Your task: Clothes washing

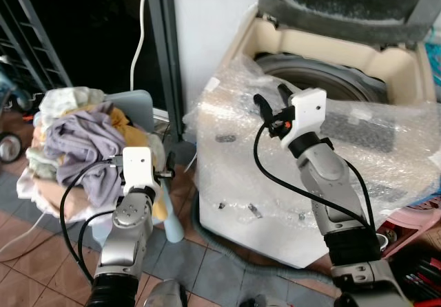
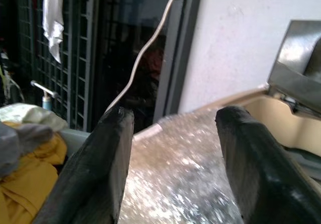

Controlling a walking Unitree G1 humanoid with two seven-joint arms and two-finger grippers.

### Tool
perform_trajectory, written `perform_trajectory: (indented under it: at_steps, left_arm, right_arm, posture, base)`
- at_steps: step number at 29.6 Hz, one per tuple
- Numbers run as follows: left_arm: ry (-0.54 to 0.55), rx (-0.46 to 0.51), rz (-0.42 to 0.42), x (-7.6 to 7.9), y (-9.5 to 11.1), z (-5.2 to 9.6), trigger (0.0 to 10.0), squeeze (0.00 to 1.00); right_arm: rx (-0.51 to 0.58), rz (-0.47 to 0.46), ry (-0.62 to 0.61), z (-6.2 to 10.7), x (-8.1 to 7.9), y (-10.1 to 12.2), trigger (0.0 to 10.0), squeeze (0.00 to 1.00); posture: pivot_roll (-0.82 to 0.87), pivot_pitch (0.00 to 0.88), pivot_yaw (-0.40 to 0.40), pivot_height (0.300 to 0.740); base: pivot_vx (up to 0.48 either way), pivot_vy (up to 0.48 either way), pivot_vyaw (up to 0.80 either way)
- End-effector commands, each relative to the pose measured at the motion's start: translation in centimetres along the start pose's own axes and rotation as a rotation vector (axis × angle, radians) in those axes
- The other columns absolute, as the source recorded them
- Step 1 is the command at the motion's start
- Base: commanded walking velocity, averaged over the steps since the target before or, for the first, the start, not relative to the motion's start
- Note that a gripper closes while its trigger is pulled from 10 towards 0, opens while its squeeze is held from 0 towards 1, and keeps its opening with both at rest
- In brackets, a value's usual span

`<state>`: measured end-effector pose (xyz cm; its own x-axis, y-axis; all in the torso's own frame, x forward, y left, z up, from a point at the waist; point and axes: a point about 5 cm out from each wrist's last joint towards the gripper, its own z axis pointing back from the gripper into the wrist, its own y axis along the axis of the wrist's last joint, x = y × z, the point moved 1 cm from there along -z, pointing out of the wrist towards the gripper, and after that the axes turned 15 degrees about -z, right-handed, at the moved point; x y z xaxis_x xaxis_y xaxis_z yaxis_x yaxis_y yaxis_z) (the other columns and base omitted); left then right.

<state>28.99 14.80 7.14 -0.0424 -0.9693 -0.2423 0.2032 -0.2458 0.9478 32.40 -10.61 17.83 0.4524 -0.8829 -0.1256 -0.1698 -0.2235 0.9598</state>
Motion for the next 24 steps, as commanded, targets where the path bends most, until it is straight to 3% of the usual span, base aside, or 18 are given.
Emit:
perform_trajectory:
  at_steps: [1,6,7,9,10,18,24]
  left_arm:
    - [-0.003,0.015,-0.011,0.1,0.3,0.0,10.0,0.00]
    - [-0.009,0.027,-0.009,0.3,0.6,0.1,10.0,0.00]
    - [-0.014,0.029,-0.011,0.3,0.6,0.1,10.0,0.00]
    - [-0.015,0.028,-0.011,0.3,0.6,0.1,10.0,0.00]
    - [-0.027,0.036,0.000,0.4,0.7,0.1,10.0,0.00]
    - [-0.056,0.053,0.004,0.8,0.9,0.2,10.0,0.00]
    - [-0.020,0.062,0.005,0.3,1.0,0.1,10.0,0.00]
  right_arm:
    - [-0.012,0.000,-0.014,1.1,-0.1,-0.2,10.0,1.00]
    - [-0.050,-0.008,-0.002,2.5,-1.1,-1.2,10.0,1.00]
    - [-0.073,-0.017,-0.006,2.9,-1.4,-1.7,10.0,0.19]
    - [-0.079,-0.019,-0.011,3.0,-1.4,-1.7,10.0,0.19]
    - [-0.083,-0.017,-0.016,3.1,-1.5,-1.8,10.0,0.00]
    - [-0.100,0.010,-0.009,3.0,-1.3,-1.7,10.0,0.00]
    - [-0.103,0.037,0.055,3.0,-2.0,-1.5,10.0,0.00]
  posture:
    - [-0.04,0.000,-0.009,0.740]
    - [-0.04,0.000,-0.007,0.740]
    - [-0.04,0.000,-0.007,0.740]
    - [-0.04,0.000,-0.007,0.740]
    - [-0.04,0.000,-0.005,0.740]
    - [-0.04,0.000,-0.011,0.740]
    - [-0.04,0.000,-0.015,0.740]
  base:
    - [0.000,0.330,0.80]
    - [0.000,0.480,0.31]
    - [0.000,0.480,0.00]
    - [0.000,0.480,0.00]
    - [0.000,0.480,0.00]
    - [0.000,0.480,0.00]
    - [0.000,0.259,0.80]
